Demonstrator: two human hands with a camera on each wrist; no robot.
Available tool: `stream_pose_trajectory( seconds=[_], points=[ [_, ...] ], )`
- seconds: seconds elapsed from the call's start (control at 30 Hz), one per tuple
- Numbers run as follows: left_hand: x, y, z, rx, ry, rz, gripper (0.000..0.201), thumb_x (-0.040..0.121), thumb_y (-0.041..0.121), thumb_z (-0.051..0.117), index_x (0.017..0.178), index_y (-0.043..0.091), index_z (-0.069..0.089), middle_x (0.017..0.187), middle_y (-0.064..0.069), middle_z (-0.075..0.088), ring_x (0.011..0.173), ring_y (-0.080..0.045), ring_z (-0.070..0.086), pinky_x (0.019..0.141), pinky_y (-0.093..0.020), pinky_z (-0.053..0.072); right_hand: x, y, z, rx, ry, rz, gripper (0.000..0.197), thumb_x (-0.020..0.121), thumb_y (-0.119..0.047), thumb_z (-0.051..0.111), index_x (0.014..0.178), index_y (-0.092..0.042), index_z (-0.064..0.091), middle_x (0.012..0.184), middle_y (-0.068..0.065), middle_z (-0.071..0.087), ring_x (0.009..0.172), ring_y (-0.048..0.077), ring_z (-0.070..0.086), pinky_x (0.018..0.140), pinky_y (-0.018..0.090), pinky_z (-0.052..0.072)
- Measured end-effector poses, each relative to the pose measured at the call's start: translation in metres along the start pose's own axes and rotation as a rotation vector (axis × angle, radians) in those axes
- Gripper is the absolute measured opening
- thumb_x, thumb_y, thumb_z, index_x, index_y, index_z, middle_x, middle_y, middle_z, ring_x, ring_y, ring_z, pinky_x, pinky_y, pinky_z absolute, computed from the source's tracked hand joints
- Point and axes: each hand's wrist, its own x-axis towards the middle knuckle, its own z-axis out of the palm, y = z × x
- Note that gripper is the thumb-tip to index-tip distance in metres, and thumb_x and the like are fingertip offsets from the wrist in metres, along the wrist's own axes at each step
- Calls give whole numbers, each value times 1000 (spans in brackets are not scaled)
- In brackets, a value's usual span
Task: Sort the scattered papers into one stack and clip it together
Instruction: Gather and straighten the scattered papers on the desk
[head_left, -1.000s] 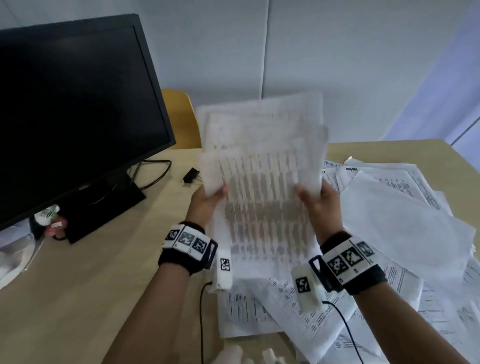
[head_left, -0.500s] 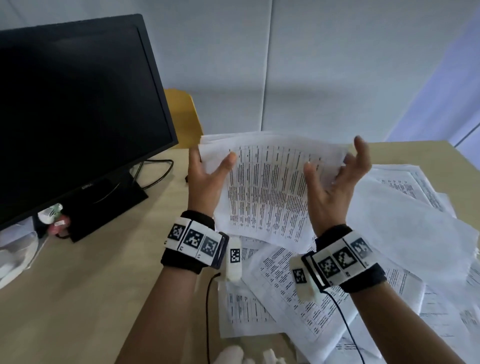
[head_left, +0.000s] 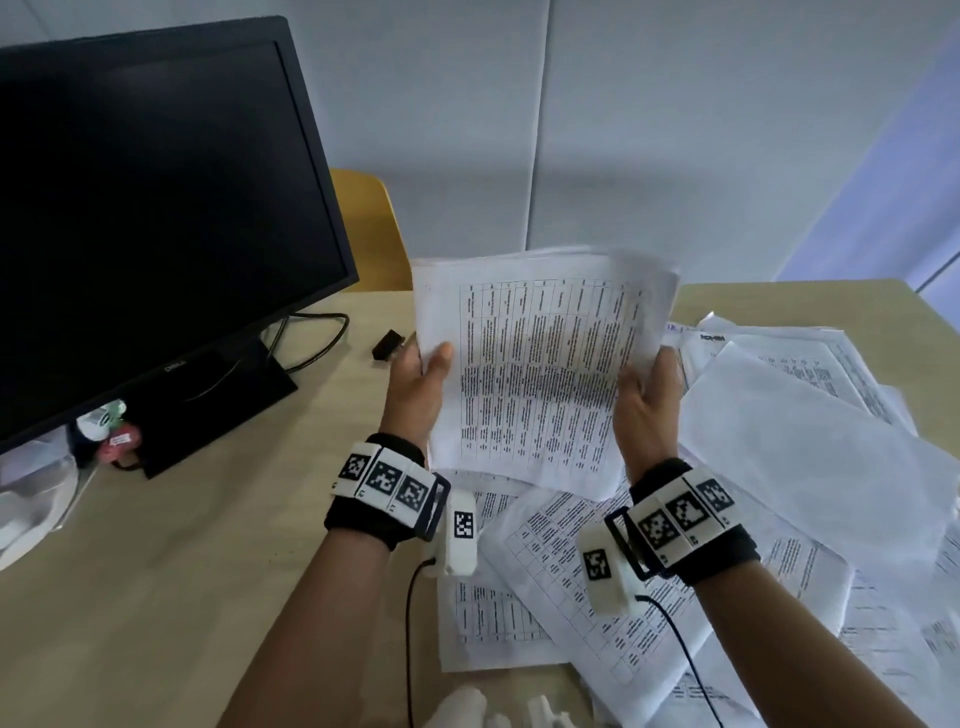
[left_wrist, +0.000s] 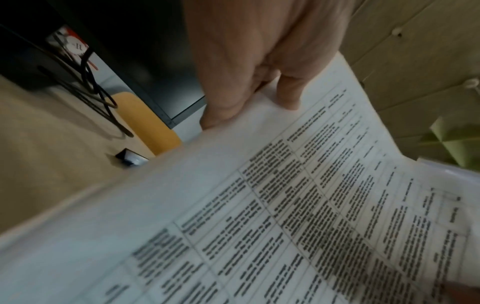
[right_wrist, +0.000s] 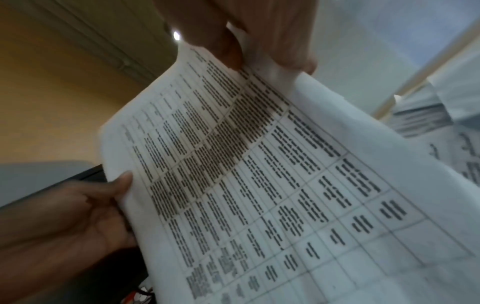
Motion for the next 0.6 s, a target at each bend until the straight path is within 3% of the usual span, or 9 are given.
stream_pose_trajectory(
  seconds=[0.1,0.2,0.27,0.33,0.43,0.53,0.6],
  points=[
    [1,12,3,0,64,47,45,82,27,55,123,9,49,124,-9,57,120,-24,54,109,-44,38,0,-10,3,18,17,-88,23,89,10,33,88,-12,29,71,-8,35,54,-9,41,50,12,32],
    [7,22,0,-52,84,115,35,80,33,56,112,20,54,120,-5,60,117,-22,56,106,-41,42,6,-25,4,57,55,-222,23,86,11,33,96,-8,27,81,-12,35,65,-19,43,59,5,36],
    [8,21,-4,-98,96,117,44,73,42,57,111,20,54,121,-6,61,118,-23,57,105,-40,43,6,-23,5,67,63,-255,23,82,3,34,96,-14,30,86,-13,37,75,-13,44,66,8,37],
    [3,6,-8,-126,99,48,58,69,44,63,118,15,52,124,-9,61,118,-22,58,104,-39,43,-1,-10,6,25,54,-192,20,77,-5,33,93,-18,31,83,-10,37,74,0,42,64,15,38],
    [-9,-25,-9,-97,30,-96,72,68,45,70,128,14,47,125,-4,61,119,-16,57,102,-34,44,-19,20,7,-67,-3,-28,23,76,9,32,88,-9,28,75,-7,30,67,5,33,58,22,32],
    [-14,-48,-8,25,91,-193,48,88,28,57,130,8,43,126,-11,58,121,-27,54,103,-45,43,-31,33,9,-123,-53,25,46,74,22,28,77,-24,24,71,-5,28,62,9,31,51,29,29],
    [-10,-48,-11,115,162,-212,39,93,21,51,128,6,43,125,-13,58,117,-28,56,101,-47,45,-30,29,13,-128,-73,20,43,76,21,29,83,-21,26,73,-5,31,60,9,33,48,23,31]
  ],
)
